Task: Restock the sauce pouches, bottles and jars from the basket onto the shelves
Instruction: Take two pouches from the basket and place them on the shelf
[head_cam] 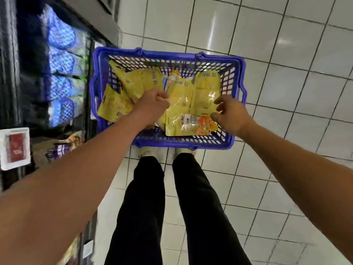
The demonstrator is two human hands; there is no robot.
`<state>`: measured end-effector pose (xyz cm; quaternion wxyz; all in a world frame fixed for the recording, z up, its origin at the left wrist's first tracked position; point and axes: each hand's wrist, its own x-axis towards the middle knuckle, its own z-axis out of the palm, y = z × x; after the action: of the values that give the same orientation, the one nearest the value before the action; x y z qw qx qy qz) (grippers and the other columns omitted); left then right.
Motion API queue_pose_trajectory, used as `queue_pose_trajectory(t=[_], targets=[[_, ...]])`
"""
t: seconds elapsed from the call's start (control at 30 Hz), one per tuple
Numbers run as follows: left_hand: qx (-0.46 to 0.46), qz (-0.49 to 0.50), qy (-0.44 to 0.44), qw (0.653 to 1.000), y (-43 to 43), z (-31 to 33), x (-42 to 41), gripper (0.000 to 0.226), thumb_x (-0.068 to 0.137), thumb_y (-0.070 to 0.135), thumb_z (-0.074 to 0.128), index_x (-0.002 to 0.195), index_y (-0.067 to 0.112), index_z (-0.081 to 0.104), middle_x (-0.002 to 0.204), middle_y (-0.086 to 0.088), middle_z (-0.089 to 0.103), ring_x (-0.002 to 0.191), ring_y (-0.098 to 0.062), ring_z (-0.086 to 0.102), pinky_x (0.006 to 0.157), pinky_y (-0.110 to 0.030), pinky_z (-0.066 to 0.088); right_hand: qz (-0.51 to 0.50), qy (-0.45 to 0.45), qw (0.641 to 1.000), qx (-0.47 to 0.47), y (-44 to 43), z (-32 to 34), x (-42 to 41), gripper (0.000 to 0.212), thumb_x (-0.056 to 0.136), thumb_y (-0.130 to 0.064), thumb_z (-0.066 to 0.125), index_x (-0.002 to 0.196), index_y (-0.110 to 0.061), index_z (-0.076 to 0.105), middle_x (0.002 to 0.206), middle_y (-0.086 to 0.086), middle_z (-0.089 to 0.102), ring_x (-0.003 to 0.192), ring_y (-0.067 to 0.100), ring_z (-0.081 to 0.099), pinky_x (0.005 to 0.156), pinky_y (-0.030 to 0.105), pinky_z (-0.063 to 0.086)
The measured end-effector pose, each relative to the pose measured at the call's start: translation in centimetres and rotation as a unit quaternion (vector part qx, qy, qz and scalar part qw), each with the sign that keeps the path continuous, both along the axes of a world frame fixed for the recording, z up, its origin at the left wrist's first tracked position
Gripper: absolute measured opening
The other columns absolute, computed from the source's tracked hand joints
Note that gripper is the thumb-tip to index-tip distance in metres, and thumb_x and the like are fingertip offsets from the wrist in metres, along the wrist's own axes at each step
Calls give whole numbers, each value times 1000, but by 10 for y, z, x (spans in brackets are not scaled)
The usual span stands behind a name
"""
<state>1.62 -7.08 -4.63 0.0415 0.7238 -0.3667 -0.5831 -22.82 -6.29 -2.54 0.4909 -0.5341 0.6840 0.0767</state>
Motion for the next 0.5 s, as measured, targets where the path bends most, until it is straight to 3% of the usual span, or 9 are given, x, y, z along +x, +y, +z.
queue_pose_trajectory(t=[0.07, 0.17, 0.27, 0.37, 0.43, 0.5], targets=[[8, -25, -35, 999, -3, -30, 0, 14, 90, 26, 61, 103, 31, 61, 100, 3, 66, 79, -16, 65, 66, -29, 52, 80, 38, 996, -1, -10, -35, -7, 49, 89, -24, 70, 133, -10, 52, 117, 13, 63, 98, 26, 59, 80, 31, 45], [-8, -80, -62, 995, -7, -69, 1, 19, 94, 27, 55, 112, 30, 61, 103, 6, 63, 83, -12, 62, 62, -25, 46, 191, 89, 977, -17, -28, -76, -14, 55, 88, -17, 65, 139, -10, 45, 128, 22, 58, 112, 39, 58, 90, 46, 52], [-69, -161, -74, 982, -14, -95, 3, 24, 94, 26, 62, 117, 30, 59, 97, 10, 59, 85, -8, 57, 63, -23, 41, 334, 156, 928, -47, -43, -102, -15, 66, 89, -6, 64, 147, -10, 33, 138, 23, 46, 123, 42, 50, 91, 53, 53], [-137, -365, -107, 915, -23, -118, 2, 51, 93, 15, 63, 140, 25, 47, 130, -5, 54, 118, -25, 52, 88, -38, 48, 462, 227, 853, -86, -50, -121, -17, 88, 80, -4, 75, 150, -14, 23, 154, 22, 27, 134, 42, 40, 92, 51, 52], [-147, -480, -126, 856, -31, -130, -1, 72, 91, 5, 63, 151, 28, 31, 147, -8, 39, 131, -30, 43, 92, -45, 50, 507, 244, 820, -107, -54, -131, -16, 104, 74, -7, 81, 154, -16, 14, 162, 21, 12, 144, 43, 29, 102, 52, 46], [-147, -523, -138, 828, -38, -139, -5, 82, 91, 5, 64, 154, 34, 21, 152, -8, 30, 133, -31, 41, 92, -47, 52, 537, 255, 796, -117, -57, -142, -15, 116, 72, -12, 84, 155, -20, 4, 164, 20, 1, 149, 44, 17, 114, 55, 33]])
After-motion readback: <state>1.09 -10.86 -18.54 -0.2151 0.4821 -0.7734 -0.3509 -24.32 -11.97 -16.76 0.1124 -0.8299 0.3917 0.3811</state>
